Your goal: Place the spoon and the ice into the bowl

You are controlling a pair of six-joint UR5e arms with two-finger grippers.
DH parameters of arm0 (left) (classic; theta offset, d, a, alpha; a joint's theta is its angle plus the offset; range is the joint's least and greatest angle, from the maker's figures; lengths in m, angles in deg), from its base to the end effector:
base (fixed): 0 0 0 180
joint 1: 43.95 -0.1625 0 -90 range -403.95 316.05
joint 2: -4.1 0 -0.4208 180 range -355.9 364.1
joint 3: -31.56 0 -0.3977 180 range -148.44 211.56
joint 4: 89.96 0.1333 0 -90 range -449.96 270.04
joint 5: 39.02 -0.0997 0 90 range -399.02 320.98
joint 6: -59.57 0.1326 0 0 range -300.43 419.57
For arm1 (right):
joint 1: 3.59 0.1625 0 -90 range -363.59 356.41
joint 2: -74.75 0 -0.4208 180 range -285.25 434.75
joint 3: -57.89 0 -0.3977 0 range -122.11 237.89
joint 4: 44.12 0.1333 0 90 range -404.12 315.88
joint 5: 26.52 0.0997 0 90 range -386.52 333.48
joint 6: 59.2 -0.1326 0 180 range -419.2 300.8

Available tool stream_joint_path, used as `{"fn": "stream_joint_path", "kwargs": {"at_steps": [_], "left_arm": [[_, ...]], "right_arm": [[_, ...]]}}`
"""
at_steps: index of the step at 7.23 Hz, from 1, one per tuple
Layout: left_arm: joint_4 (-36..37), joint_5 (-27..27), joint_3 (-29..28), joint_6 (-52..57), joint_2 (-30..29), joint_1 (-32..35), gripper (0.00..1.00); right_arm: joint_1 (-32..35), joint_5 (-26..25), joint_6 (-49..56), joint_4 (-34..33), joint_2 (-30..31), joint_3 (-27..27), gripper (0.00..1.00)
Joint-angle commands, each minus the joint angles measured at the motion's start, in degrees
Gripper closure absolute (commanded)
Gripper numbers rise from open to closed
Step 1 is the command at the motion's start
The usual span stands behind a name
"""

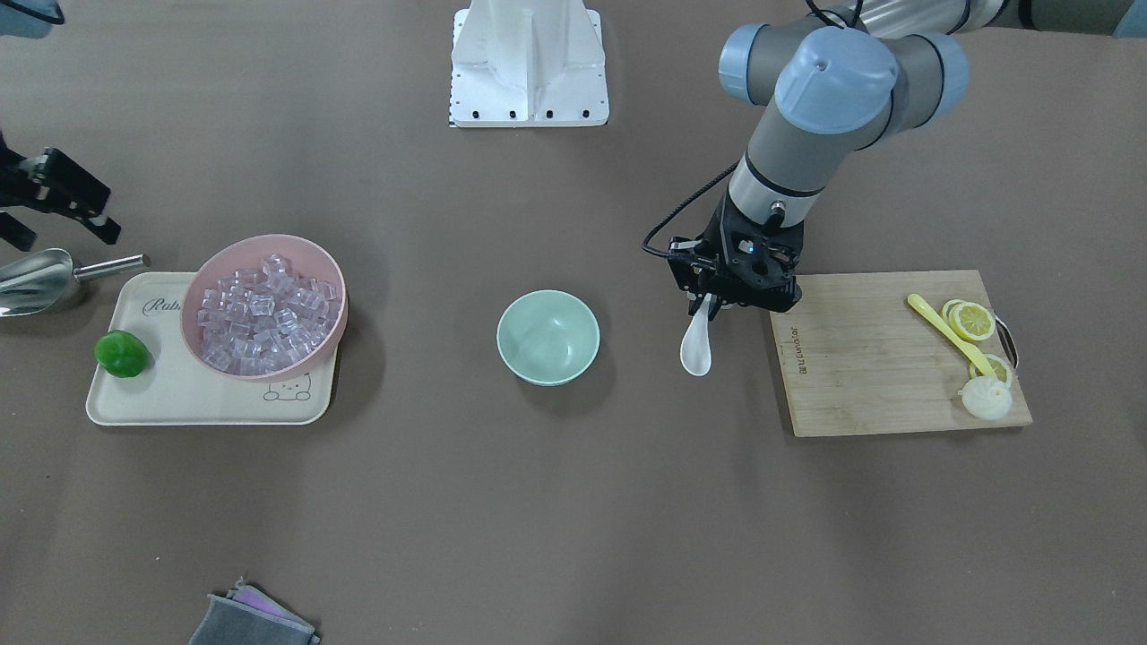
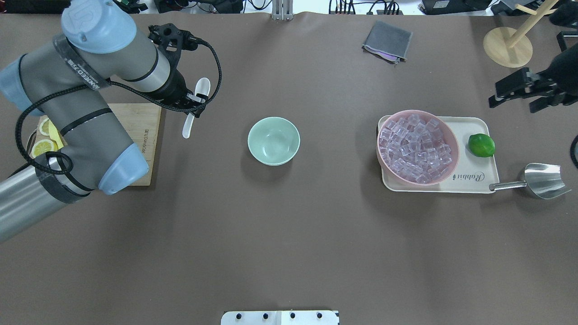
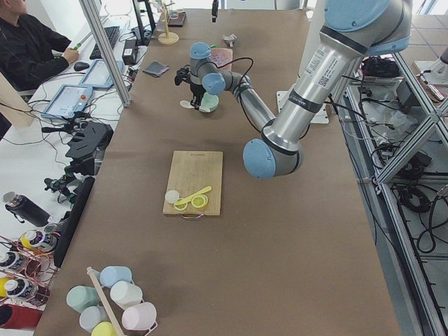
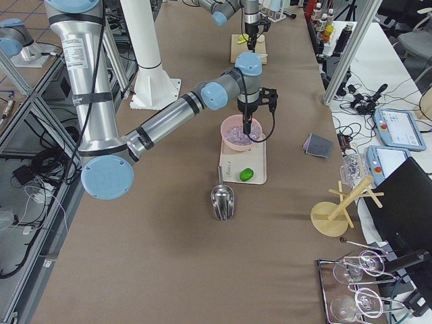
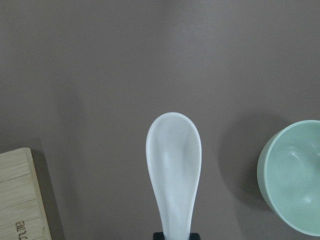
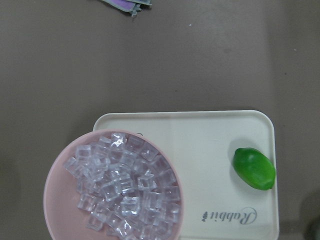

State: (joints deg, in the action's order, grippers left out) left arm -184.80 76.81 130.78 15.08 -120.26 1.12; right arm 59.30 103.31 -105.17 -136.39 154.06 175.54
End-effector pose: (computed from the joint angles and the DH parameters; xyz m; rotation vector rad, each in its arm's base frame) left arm 0.4275 -0.5355 0.2403 0.2922 0.8853 0.1975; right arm -0.1987 -0.4943 0.3529 0.0849 -0.8974 0.0879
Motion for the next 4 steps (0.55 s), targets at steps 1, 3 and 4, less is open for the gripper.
{"fn": "stream_joint_path", "kwargs": {"at_steps": [1, 3, 4], "left_arm": [[0.18, -2.10, -0.07, -0.07, -0.45, -0.87, 1.00], [0.27, -2.18, -0.16, -0.16, -0.45, -0.87, 1.00], [0.27, -2.19, -0.77, -0.25, -0.45, -0.87, 1.00]], "right_arm": [[-8.11, -8.17, -5.27, -0.01, -5.12, -2.50, 0.02], [-11.80, -11.07, -5.71, 0.17, -5.57, -4.35, 0.02], [-12.43, -11.62, -5.71, 2.86, -5.57, -6.19, 0.05]]}}
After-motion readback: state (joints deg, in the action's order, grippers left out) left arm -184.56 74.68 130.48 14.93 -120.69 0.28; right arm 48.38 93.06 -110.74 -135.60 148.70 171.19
